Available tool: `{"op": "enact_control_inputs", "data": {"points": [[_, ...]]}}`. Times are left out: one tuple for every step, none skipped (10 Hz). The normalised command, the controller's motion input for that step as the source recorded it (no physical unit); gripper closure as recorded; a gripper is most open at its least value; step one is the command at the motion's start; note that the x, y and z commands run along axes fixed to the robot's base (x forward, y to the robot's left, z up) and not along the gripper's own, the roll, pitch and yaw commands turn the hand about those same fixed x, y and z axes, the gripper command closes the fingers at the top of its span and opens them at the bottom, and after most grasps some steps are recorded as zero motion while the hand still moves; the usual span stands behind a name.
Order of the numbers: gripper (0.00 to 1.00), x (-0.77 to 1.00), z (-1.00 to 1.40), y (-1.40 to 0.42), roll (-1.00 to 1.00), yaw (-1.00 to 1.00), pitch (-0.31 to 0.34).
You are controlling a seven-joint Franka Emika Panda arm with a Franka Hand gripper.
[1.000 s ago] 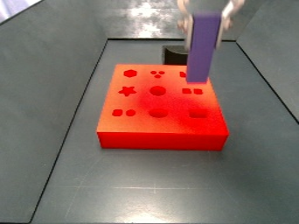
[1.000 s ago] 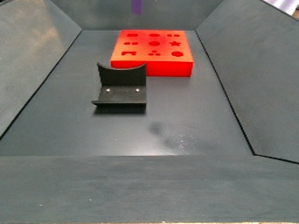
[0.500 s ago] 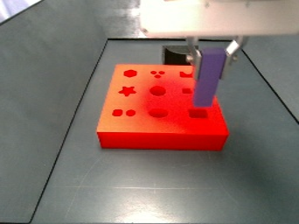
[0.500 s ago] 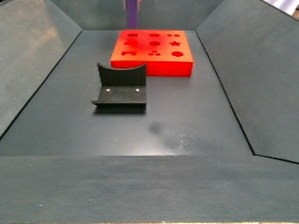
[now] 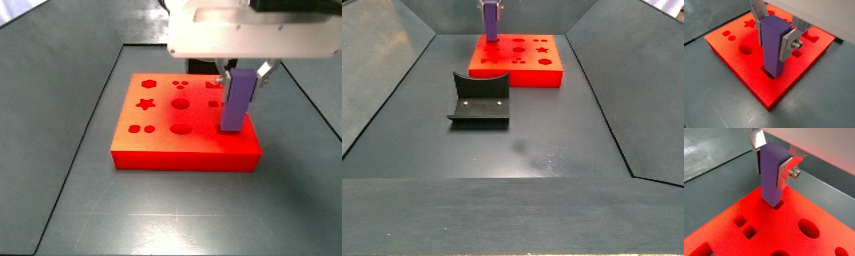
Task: Pick up the rectangle object. Move up. Place the rectangle object on the fixture. Regrasp the rectangle object. Move to above the board. Insert the rectangle object.
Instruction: Insert the rectangle object.
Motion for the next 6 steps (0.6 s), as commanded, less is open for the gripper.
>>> {"op": "enact_control_inputs", "data": {"points": [[1.0,0.0,-0.33,0.0,0.0,0.09,-0.014],[1.0,0.05,-0.25,-0.1,0.0,0.08,0.0],[1.0,0.0,-0.18,-0.07,0.0,0.03,0.0],[1.0,-0.03,-0.11,-0.01,0.0,0.0,0.0],[1.0,-0.02,-0.05,-0.07,0.0,0.0,0.0],[1.0,0.0,-0.21,-0.06,0.0,0.0,0.0]]}}
